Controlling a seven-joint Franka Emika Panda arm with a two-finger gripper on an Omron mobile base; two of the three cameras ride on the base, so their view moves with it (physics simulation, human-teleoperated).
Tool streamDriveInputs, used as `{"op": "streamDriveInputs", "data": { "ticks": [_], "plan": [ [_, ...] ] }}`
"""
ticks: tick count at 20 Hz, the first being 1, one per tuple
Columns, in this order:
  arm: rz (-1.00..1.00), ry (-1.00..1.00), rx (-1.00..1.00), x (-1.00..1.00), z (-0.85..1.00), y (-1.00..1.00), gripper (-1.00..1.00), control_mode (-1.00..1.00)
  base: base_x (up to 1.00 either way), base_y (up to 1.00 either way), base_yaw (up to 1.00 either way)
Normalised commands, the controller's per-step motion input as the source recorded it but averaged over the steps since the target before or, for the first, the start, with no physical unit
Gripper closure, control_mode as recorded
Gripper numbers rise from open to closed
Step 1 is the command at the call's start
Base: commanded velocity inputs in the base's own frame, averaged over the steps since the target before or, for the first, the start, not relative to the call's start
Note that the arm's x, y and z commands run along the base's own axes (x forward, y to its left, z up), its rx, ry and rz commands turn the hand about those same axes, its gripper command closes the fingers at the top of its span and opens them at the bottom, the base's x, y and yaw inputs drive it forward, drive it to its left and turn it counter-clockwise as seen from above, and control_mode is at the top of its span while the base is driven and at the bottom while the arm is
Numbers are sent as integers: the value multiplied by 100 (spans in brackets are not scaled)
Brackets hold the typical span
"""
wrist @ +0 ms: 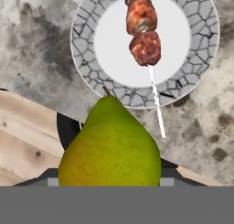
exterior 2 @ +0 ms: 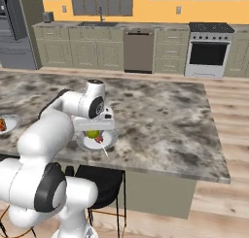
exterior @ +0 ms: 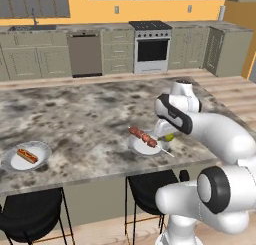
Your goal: Pick up the pear and kiwi from the fridge and place one fruit on each plate on the dining counter.
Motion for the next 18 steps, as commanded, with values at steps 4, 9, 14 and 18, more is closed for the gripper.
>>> {"op": "streamDriveInputs", "data": {
  "ticks": [4, 9, 14, 18],
  "plan": [
    [0, 0, -11, 7, -20, 47, 100, -100, 0, 0, 0],
    [0, 2, -3, 41, -17, 23, 100, -100, 0, 0, 0],
    [0, 3, 0, 45, -32, 1, 100, -100, 0, 0, 0],
    [0, 1, -2, 32, -34, 9, 100, -100, 0, 0, 0]
  ]
}}
